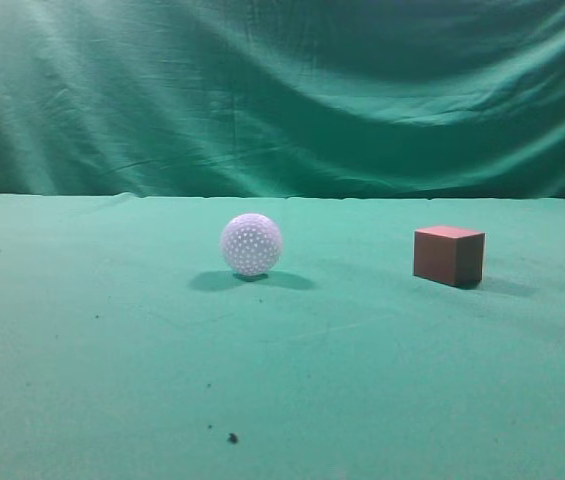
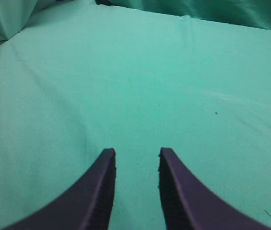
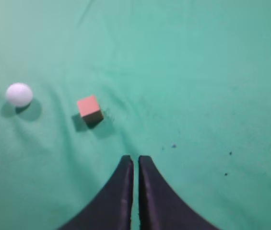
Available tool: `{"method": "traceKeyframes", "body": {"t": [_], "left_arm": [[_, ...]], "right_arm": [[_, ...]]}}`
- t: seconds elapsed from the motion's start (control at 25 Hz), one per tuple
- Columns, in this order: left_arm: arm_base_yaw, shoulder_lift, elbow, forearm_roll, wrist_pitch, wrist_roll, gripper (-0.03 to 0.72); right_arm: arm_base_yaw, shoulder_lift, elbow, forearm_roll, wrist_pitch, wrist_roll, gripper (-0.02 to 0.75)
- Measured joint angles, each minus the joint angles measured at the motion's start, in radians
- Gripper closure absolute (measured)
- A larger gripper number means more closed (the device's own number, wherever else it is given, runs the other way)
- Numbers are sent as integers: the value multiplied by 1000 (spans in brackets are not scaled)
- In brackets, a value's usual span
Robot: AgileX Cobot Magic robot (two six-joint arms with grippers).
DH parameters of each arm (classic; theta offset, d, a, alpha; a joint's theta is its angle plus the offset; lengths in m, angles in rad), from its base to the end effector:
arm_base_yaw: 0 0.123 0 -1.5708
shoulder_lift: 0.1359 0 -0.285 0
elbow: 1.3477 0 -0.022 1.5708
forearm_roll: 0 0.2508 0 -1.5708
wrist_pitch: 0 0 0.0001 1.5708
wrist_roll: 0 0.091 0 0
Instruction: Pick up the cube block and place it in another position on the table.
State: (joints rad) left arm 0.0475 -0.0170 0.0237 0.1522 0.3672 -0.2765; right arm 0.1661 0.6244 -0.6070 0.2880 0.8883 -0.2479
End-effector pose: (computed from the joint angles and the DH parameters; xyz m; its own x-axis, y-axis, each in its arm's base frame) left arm 0.0522 0.0075 0.1734 -0.2629 -0.1464 -0.9537 -0.1360 0.9842 -0.1135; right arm 0.0993 0.0370 0.2952 -0.6848 -0.1773 -0.7068 -0.3570 0.9272 0.1134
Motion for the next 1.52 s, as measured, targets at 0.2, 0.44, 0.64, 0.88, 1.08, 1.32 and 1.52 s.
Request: {"method": "traceKeyframes", "body": {"t": [0.2, 0.44, 0.64, 0.88, 1.08, 1.32, 1.52], "left_arm": [[0, 0, 0, 0, 0, 0, 426], [0, 0, 0, 0, 0, 0, 426], [0, 0, 0, 0, 0, 0, 426], [0, 0, 0, 0, 0, 0, 426], [0, 0, 0, 0, 0, 0, 426], [0, 0, 0, 0, 0, 0, 426], [0, 0, 0, 0, 0, 0, 426]], "right_arm": [[181, 213, -77, -58, 85, 69, 738], [353, 476, -179, -264, 96, 249, 738], [398, 686, -287, -291, 94, 274, 738], [398, 877, -399, -291, 80, 273, 461], [399, 981, -448, -296, 18, 254, 195], [399, 1090, -457, -331, -104, 251, 190], [399, 1161, -457, -361, -141, 251, 190]]}}
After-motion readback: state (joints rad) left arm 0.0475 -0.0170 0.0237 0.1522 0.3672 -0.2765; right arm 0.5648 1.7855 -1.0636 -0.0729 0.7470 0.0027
